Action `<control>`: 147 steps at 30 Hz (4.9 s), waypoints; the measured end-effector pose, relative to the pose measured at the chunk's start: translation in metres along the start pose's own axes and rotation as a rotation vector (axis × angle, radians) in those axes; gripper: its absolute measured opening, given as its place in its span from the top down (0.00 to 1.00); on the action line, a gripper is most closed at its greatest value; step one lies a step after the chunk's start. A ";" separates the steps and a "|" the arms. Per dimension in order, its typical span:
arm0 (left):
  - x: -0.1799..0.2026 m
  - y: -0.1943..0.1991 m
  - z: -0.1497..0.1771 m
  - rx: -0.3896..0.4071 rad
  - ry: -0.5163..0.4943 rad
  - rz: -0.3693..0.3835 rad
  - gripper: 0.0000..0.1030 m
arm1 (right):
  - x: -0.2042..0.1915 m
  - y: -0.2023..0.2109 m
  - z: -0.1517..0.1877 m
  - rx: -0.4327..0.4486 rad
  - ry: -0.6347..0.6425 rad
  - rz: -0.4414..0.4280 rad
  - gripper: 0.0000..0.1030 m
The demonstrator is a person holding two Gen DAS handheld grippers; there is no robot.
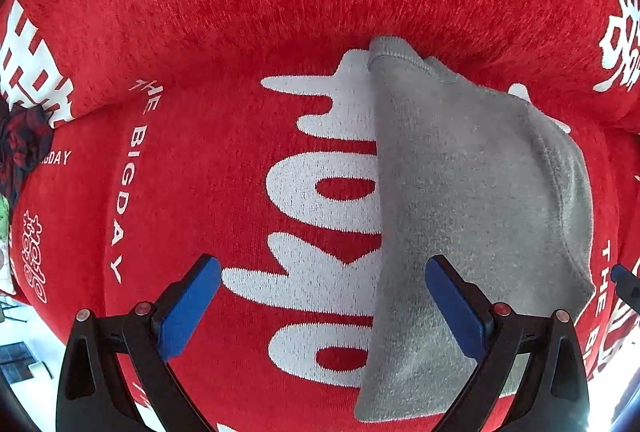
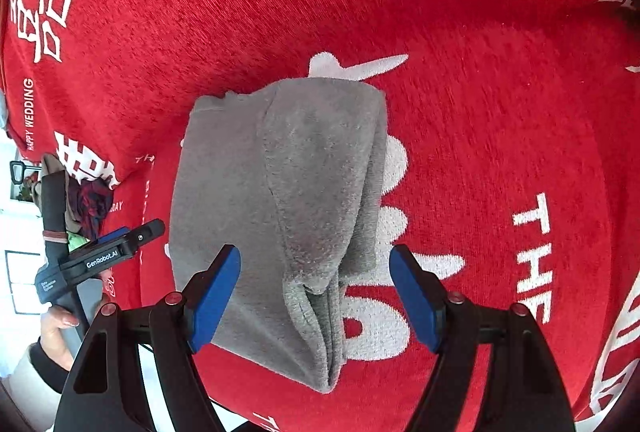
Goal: Fold small clothes
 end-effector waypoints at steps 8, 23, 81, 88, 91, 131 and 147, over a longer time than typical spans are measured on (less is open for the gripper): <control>0.004 -0.012 -0.004 -0.023 -0.024 0.040 0.01 | 0.010 -0.006 -0.002 -0.030 -0.014 -0.036 0.19; 0.014 -0.044 -0.034 -0.106 -0.092 0.312 0.01 | 0.048 -0.043 -0.025 -0.118 -0.114 -0.192 0.19; -0.103 0.038 0.078 0.061 -0.005 0.173 0.51 | -0.116 -0.026 0.057 -0.130 0.138 -0.030 0.86; -0.083 -0.010 0.084 0.052 -0.008 0.107 0.49 | -0.140 -0.086 0.098 -0.207 0.329 0.180 0.87; -0.083 -0.012 0.082 0.060 -0.036 0.101 0.38 | -0.119 -0.093 0.101 -0.166 0.349 0.160 0.89; -0.086 0.072 0.127 -0.052 -0.003 0.007 0.00 | -0.174 0.006 0.120 -0.116 0.117 0.199 0.23; -0.090 0.105 0.131 -0.064 0.016 -0.014 0.00 | -0.184 0.018 0.120 -0.146 0.050 0.320 0.23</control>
Point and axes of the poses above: each gripper's, at about its wrist camera, not at the fingertips, and y roughly against the way its jaws point, x to its right, z to its underside, the point moved 2 cm from there along -y, roughly the way its jaws point, and after that the axes turned 4 degrees about -x, right-handed, at the moved point
